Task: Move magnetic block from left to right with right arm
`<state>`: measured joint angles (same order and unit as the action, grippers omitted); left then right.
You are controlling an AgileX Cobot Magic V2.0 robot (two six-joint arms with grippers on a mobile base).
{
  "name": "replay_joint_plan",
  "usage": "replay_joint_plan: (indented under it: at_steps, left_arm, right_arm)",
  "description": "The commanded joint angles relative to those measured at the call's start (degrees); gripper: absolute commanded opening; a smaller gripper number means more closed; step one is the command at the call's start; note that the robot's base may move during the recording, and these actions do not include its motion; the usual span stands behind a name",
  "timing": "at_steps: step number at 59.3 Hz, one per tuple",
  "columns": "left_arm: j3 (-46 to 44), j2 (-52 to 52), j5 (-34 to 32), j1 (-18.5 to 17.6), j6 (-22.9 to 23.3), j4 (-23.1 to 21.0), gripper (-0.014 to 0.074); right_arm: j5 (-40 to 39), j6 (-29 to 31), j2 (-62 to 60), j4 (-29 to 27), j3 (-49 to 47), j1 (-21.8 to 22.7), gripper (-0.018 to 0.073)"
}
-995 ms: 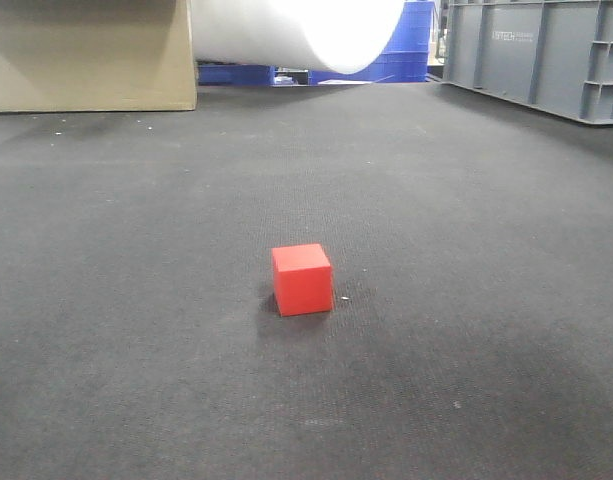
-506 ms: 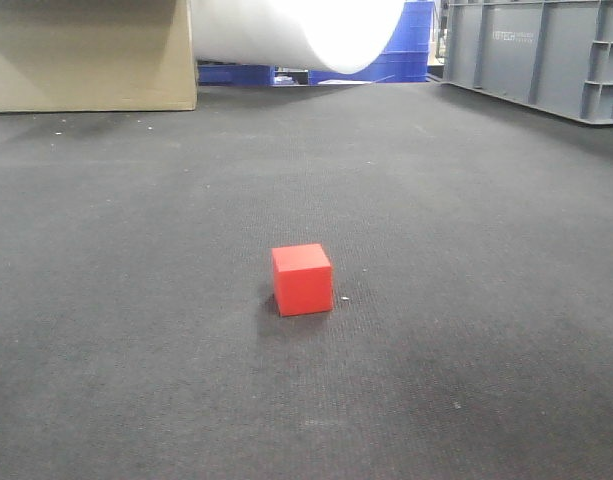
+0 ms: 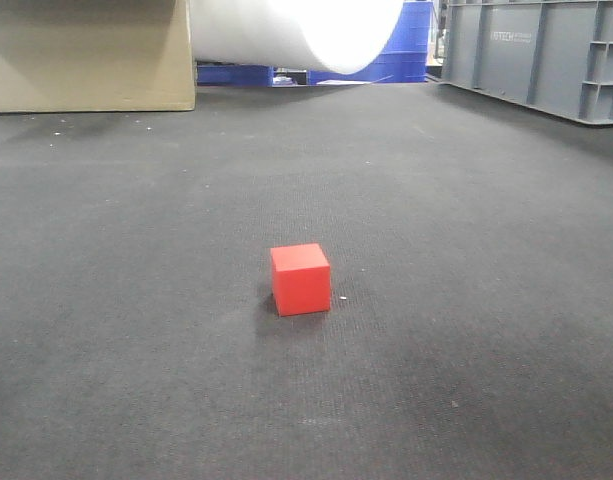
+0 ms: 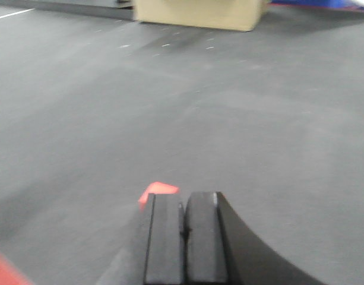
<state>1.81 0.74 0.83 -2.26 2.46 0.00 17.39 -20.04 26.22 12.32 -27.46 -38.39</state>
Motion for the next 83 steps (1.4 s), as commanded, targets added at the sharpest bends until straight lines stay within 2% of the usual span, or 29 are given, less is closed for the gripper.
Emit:
replay_joint_plan:
  at_steps: [1, 10, 15, 19, 26, 38, 47, 83]
  left_arm:
    - [0.59, 0.77, -5.15, -0.1, 0.25, 0.0, -0.0116]
    - [0.59, 0.77, -5.15, -0.1, 0.25, 0.0, -0.0116]
    - [0.59, 0.77, -5.15, -0.1, 0.25, 0.0, -0.0116]
    - [0.59, 0.77, -5.15, -0.1, 0.25, 0.0, -0.0116]
    - [0.59, 0.77, -5.15, -0.1, 0.25, 0.0, -0.0116]
    - [0.59, 0.77, -5.15, -0.1, 0.25, 0.0, -0.0116]
    - [0.59, 0.77, -5.15, -0.1, 0.25, 0.0, -0.0116]
    - [0.59, 0.77, -5.15, -0.1, 0.25, 0.0, -0.0116]
  right_arm:
    - [-6.78, 3.58, -0.07, -1.48, -0.96, 4.33, 0.0048]
    - [-14.42, 12.82, -2.51, -9.93, 3.98, 16.58, 0.0048]
    - [-19.9, 14.39, -5.13, -12.66, 8.51, 22.91, 0.0048]
    - [-22.14, 14.39, -8.3, -12.73, 12.59, 27.22, 0.0048]
    - [-21.22, 14.39, -14.47, -12.73, 17.97, 33.17, 0.0048]
    - [-20.62, 14.39, -23.0, -12.73, 25.04, 40.82, 0.0048]
    - [-21.9, 14.39, -28.12, -12.84, 29.09, 42.95, 0.0048]
    - [-20.26, 14.39, -27.89, -12.78, 28.89, 42.98, 0.0048]
